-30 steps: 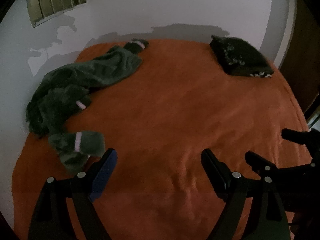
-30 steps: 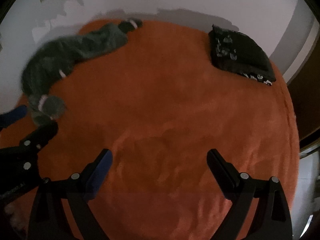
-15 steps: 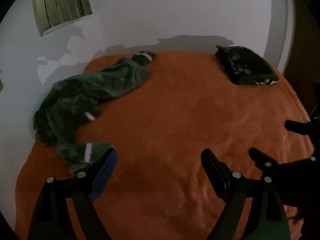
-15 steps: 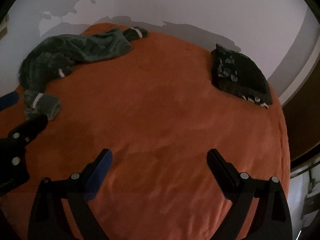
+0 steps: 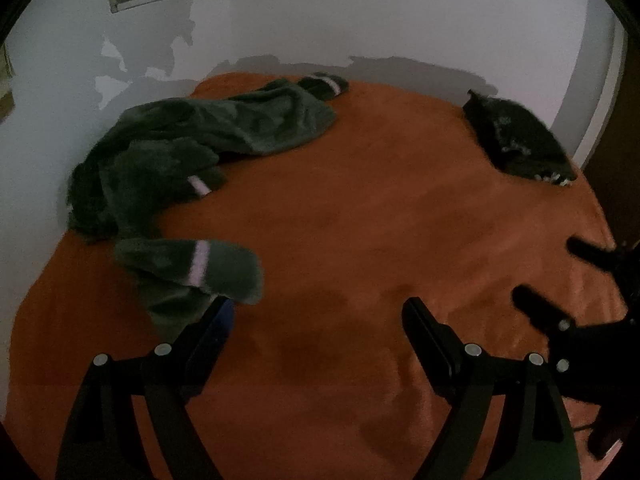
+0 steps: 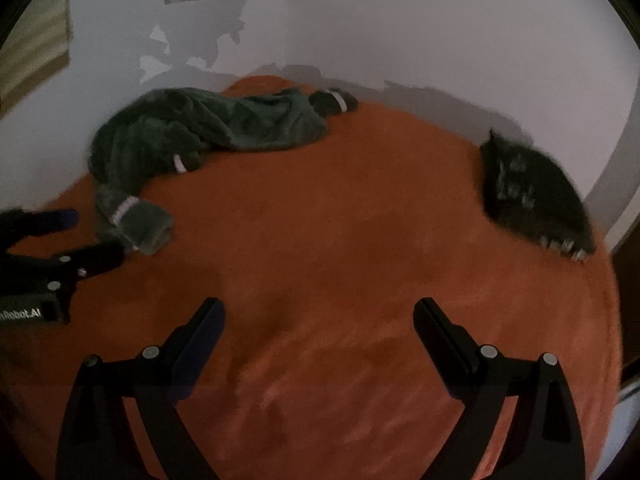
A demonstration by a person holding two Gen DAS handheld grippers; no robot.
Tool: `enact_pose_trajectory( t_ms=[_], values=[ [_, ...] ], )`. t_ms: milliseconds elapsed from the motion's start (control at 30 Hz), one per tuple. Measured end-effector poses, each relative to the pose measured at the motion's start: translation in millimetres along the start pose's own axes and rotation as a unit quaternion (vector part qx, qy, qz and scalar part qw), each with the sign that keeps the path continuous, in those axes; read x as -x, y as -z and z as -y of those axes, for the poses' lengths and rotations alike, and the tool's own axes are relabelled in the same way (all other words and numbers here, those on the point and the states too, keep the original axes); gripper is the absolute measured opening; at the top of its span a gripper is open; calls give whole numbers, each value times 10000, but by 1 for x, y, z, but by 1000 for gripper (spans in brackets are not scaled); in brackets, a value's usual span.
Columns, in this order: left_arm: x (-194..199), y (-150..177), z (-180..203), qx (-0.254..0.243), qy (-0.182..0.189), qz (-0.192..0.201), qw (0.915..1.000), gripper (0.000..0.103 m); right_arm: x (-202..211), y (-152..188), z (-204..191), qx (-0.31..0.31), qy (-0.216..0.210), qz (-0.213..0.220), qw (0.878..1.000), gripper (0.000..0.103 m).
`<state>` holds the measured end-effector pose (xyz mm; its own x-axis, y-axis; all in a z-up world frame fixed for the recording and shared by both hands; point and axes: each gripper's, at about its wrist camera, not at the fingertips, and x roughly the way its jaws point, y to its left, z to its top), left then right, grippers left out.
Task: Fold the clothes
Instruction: 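Move both grippers toward the green fleece garment on the bed, then grasp the white-striped cuff of the green fleece with the right gripper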
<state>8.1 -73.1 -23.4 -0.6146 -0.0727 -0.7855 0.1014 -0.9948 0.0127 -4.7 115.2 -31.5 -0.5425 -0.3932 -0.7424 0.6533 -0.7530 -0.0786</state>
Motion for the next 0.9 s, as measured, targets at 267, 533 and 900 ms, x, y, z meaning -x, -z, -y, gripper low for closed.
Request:
enact_pose_trajectory(
  t_ms=[267, 533, 900],
  values=[
    [7, 9, -30, 288, -123, 214, 9993, 87, -24, -3, -13, -50, -291, -260, 9992, 95],
    [9, 20, -62, 675, -233, 307, 9970, 87, -41, -7, -33, 66, -439, -313, 9985, 95],
    [-17, 32, -96, 981, -641, -75, 9931, 87, -74, -9, -61, 205, -758, -602, 9951, 95]
  ],
)
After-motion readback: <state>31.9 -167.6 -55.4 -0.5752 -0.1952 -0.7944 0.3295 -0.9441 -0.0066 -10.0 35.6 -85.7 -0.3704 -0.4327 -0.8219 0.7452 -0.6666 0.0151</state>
